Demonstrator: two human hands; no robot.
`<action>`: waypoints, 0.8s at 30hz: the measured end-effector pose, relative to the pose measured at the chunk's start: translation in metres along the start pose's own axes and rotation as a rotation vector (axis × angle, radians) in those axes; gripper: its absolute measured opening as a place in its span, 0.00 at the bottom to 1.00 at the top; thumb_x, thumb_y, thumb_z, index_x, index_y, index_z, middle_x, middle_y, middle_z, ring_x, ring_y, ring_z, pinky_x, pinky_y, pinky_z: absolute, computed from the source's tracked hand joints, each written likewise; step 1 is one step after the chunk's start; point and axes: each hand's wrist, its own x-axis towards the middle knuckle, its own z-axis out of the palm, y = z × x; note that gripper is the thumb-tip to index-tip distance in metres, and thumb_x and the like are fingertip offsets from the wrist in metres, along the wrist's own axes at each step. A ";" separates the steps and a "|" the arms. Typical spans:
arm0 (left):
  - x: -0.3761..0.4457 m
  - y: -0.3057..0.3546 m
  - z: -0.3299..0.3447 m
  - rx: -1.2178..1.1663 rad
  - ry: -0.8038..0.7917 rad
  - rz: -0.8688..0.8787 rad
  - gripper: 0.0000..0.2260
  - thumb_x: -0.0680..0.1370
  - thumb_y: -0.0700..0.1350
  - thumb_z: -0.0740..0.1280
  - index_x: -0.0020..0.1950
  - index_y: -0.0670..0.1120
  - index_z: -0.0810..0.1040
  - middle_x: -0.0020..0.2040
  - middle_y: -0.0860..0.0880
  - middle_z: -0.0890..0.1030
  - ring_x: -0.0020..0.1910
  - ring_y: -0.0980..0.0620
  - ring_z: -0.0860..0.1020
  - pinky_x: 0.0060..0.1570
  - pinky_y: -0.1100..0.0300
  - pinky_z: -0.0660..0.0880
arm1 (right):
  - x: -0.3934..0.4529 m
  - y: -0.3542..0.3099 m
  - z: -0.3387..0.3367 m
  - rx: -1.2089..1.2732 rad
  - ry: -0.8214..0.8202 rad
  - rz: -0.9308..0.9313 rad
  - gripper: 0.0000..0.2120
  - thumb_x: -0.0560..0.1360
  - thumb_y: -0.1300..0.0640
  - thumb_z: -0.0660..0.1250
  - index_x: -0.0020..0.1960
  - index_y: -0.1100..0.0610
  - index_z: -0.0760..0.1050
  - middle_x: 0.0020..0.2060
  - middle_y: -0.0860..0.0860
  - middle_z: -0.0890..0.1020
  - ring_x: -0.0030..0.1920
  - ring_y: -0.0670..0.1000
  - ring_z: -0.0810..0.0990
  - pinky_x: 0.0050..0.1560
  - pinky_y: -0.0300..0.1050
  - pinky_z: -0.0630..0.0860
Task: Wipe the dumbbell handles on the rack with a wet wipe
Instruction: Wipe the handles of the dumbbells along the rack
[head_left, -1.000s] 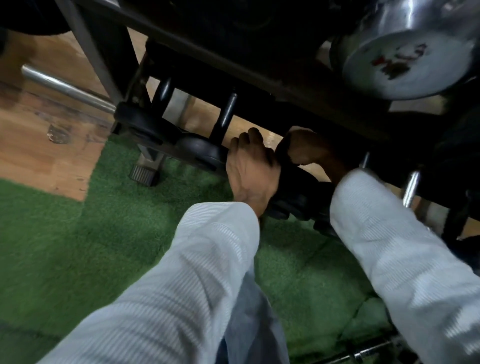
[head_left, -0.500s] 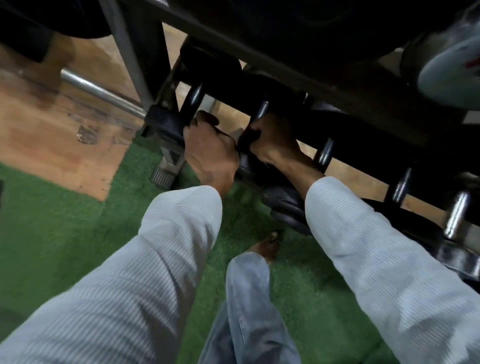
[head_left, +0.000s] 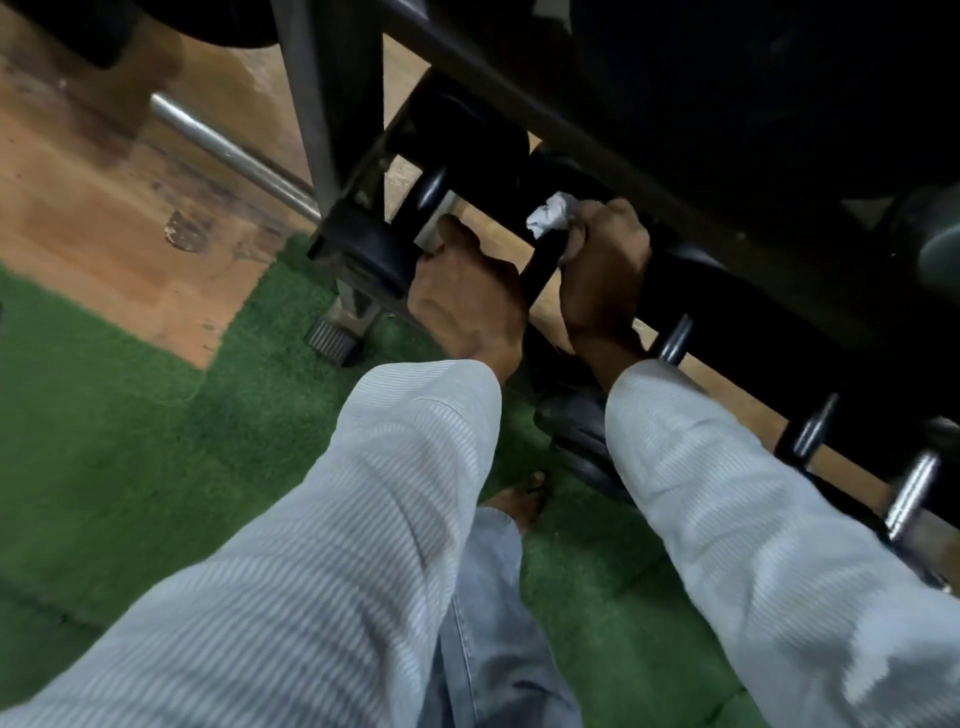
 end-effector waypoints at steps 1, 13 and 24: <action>-0.001 0.000 0.000 -0.008 0.002 -0.007 0.13 0.74 0.40 0.62 0.57 0.46 0.76 0.45 0.43 0.85 0.49 0.40 0.82 0.41 0.53 0.68 | -0.002 0.002 0.003 0.021 0.031 0.083 0.12 0.76 0.72 0.63 0.48 0.61 0.84 0.38 0.37 0.79 0.47 0.32 0.80 0.51 0.24 0.68; -0.002 0.000 -0.004 -0.084 -0.038 -0.023 0.15 0.69 0.42 0.62 0.55 0.47 0.76 0.43 0.44 0.85 0.47 0.40 0.82 0.43 0.52 0.74 | -0.002 -0.016 0.026 0.134 0.008 0.511 0.14 0.76 0.60 0.65 0.59 0.58 0.83 0.54 0.54 0.85 0.57 0.52 0.83 0.58 0.43 0.79; -0.004 0.002 -0.005 -0.040 -0.027 -0.004 0.14 0.72 0.40 0.64 0.58 0.46 0.76 0.45 0.43 0.85 0.50 0.41 0.80 0.44 0.52 0.71 | 0.027 0.013 0.031 0.355 0.307 0.874 0.09 0.70 0.56 0.76 0.46 0.61 0.81 0.41 0.55 0.85 0.45 0.54 0.85 0.46 0.48 0.83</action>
